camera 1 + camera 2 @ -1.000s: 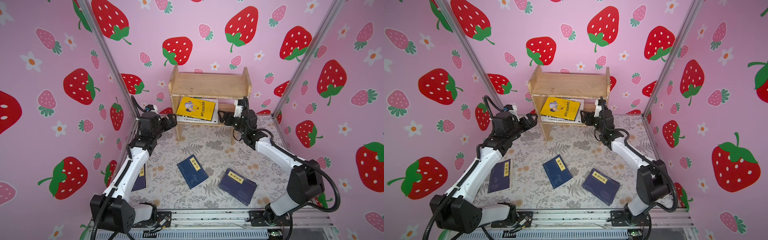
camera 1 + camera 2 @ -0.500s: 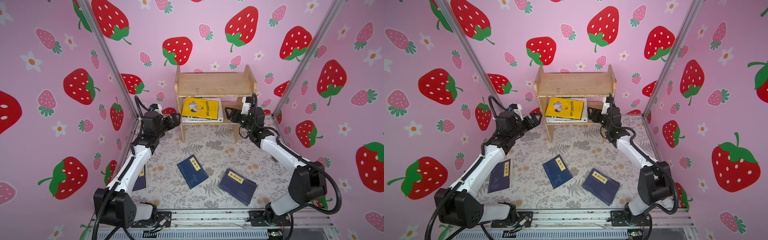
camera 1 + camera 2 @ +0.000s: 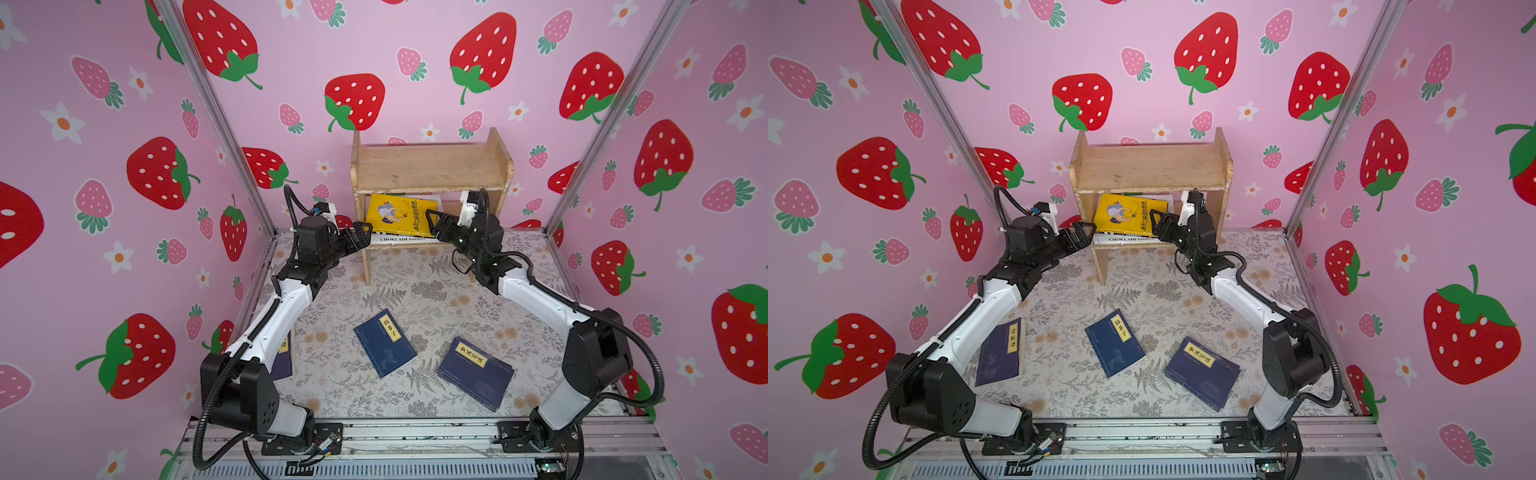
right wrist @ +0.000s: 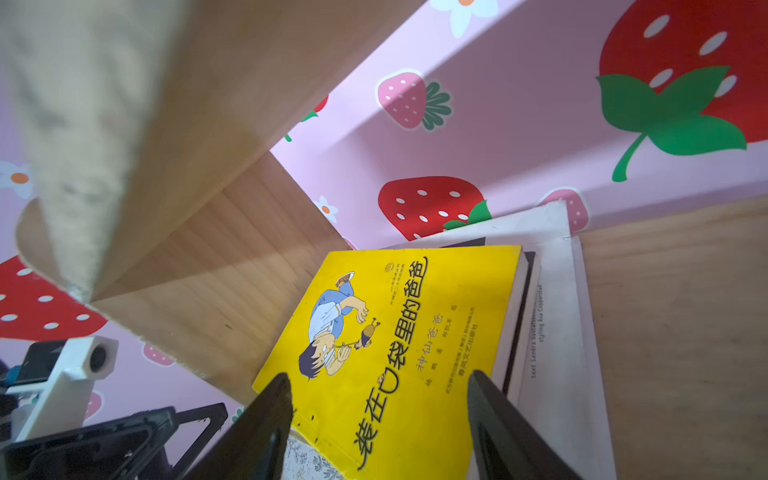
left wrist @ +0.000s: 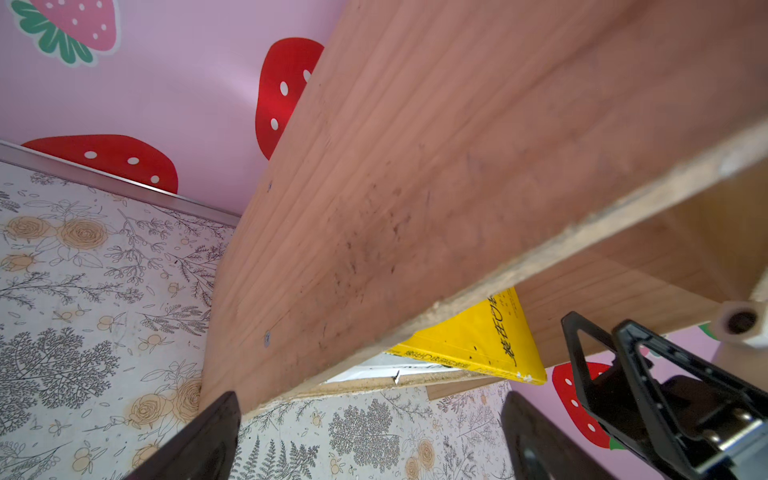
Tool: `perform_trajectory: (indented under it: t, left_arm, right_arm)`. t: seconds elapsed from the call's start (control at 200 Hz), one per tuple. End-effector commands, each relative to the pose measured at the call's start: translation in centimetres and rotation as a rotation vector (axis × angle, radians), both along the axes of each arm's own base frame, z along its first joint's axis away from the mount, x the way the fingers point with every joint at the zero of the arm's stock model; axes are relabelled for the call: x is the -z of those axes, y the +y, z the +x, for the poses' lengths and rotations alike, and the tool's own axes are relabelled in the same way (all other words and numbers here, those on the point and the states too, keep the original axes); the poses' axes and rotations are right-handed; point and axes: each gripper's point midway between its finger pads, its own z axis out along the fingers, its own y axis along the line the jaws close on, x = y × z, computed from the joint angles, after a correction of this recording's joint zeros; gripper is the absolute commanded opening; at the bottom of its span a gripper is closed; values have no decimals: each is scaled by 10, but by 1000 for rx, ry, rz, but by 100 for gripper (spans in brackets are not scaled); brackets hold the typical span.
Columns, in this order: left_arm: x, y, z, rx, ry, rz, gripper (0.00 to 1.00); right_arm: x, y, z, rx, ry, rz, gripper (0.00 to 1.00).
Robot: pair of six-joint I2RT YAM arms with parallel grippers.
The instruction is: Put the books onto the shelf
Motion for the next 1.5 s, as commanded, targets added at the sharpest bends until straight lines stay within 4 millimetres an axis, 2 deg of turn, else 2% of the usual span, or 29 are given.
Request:
perform_trajectory:
  t: [0.0, 0.25, 0.435, 0.645, 0.965, 1.136, 1.221, 1.301, 1.401, 1.491]
  left_arm:
    - [-32, -3, 6, 15, -99, 9, 100]
    - [-32, -1, 9, 5, -127, 42, 100]
    - [-29, -2, 11, 8, -123, 50, 100]
    - [-24, -6, 14, 33, -120, 55, 100]
    - [-16, -3, 16, 16, -106, 58, 100]
    - [-15, -5, 17, 27, -104, 50, 100]
    - [-15, -5, 19, 29, -105, 43, 100]
    - [-17, -5, 19, 29, -109, 36, 100]
    - [-16, -6, 19, 29, -109, 32, 100]
    - [-16, -6, 20, 30, -108, 29, 100]
  right_arm:
    - [1, -6, 13, 69, 46, 34, 65]
    - [12, 1, 21, 90, 62, -2, 58]
    - [17, 17, 21, 36, 32, -8, 52]
    - [24, 30, 24, 9, 27, -27, 41]
    - [17, 62, 12, -163, -64, -36, 39]
    - [6, 83, -9, -334, -131, 18, 39]
    - [4, 89, -14, -381, -128, 43, 44]
    - [9, 88, -12, -371, -85, 58, 61]
    - [17, 76, -3, -279, -20, 56, 69]
    - [19, 65, 4, -200, 6, 40, 72]
